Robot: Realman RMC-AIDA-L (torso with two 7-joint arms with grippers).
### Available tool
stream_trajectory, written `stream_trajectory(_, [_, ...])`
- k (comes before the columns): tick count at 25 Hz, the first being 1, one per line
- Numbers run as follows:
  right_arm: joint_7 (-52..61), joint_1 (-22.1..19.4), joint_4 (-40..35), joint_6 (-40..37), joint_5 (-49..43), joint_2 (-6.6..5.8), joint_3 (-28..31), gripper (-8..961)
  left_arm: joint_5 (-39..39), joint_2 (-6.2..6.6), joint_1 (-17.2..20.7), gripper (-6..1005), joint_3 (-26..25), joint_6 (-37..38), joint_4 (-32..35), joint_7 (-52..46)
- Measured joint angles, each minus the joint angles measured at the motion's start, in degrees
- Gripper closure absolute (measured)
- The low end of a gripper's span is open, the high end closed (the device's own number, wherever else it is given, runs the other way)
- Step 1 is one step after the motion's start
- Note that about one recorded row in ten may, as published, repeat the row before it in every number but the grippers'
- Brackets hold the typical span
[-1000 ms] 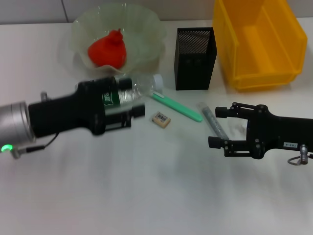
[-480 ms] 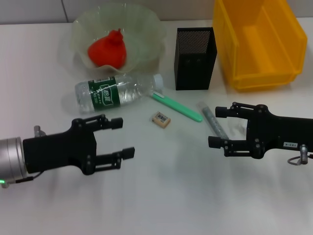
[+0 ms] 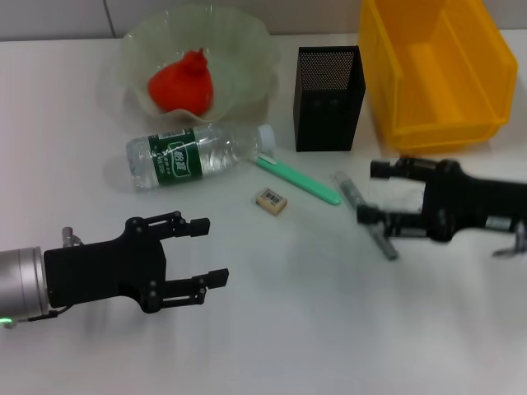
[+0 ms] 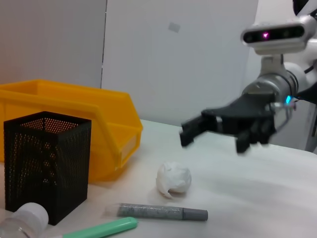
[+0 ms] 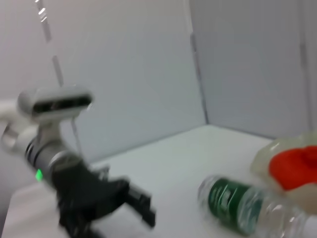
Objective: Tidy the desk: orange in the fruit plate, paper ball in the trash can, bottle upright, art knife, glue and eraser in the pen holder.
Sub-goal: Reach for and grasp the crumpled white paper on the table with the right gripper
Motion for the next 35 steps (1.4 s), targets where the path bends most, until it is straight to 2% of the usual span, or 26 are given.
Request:
stream_trajectory(5, [19.5, 2.6, -11.0, -5.9, -1.1, -0.31, 0.5, 195, 0.0, -0.21, 0.0, 245, -0.1, 0.0, 0.0, 0.0])
stream_trajectory(6, [26.9, 4.5, -16.2, -7.8, -3.7, -0.59, 0.3, 195, 0.0, -0.35, 0.0, 245, 0.0, -0.1, 0.0, 0.1])
stream_trajectory(8, [29.9, 5.3, -18.5, -8.7, -5.2, -0.70, 0.3, 196, 0.0, -0.39, -0.1, 245, 0.0, -0.1, 0.0, 0.1])
stream_trajectory(11, [38.0, 9.2, -23.8, -11.3, -11.8, -1.49, 0.3, 198, 0.0, -0.43, -0.4, 246, -0.1, -0.1, 0.0, 0.1])
stream_trajectory(15, [44.3, 15.5, -25.5, -13.7, -21.6, -2.93, 0.3, 200, 0.0, -0.44, -0.6, 247, -0.2, -0.2, 0.0, 0.0])
stream_trajectory(16, [46.0, 18.7, -25.6, -14.3, -27.2, -3.54, 0.3, 201, 0.0, -0.44, -0.6, 247, -0.2, -0.2, 0.0, 0.0])
stream_trajectory(17, [46.0, 18.7, -25.6, -14.3, -27.2, -3.54, 0.3, 201, 0.0, -0.44, -0.6, 248, -0.2, -0.2, 0.0, 0.0])
stream_trajectory(20, [47.7, 22.8, -25.9, -15.2, -36.1, -3.93, 0.2, 203, 0.0, -0.44, -0.7, 248, -0.4, -0.5, 0.2, -0.3])
stream_trajectory(21, [48.2, 24.6, -26.3, -15.4, -40.9, -3.95, 0.2, 203, -0.1, -0.44, -0.7, 249, -0.4, -0.6, 0.2, -0.4])
stream_trajectory(25, [48.9, 26.8, -26.6, -15.5, -46.3, -3.87, -0.6, 205, -0.3, -0.44, -0.7, 249, -0.5, -1.1, 0.1, -0.5])
stream_trajectory(30, [52.4, 27.8, -27.7, -14.3, -51.9, -3.34, -6.7, 208, -0.3, -0.44, -0.7, 249, -0.5, -1.2, 0.1, -0.5])
stream_trajectory(33, [54.0, 27.9, -28.3, -13.3, -54.0, -2.66, -9.7, 210, -0.4, -0.44, -0.7, 249, -0.5, -1.2, 0.1, -0.5])
stream_trajectory(35, [54.6, 27.5, -29.1, -11.8, -55.9, -1.74, -11.5, 211, -0.4, -0.44, -0.7, 249, -0.6, -1.3, 0.2, -0.5])
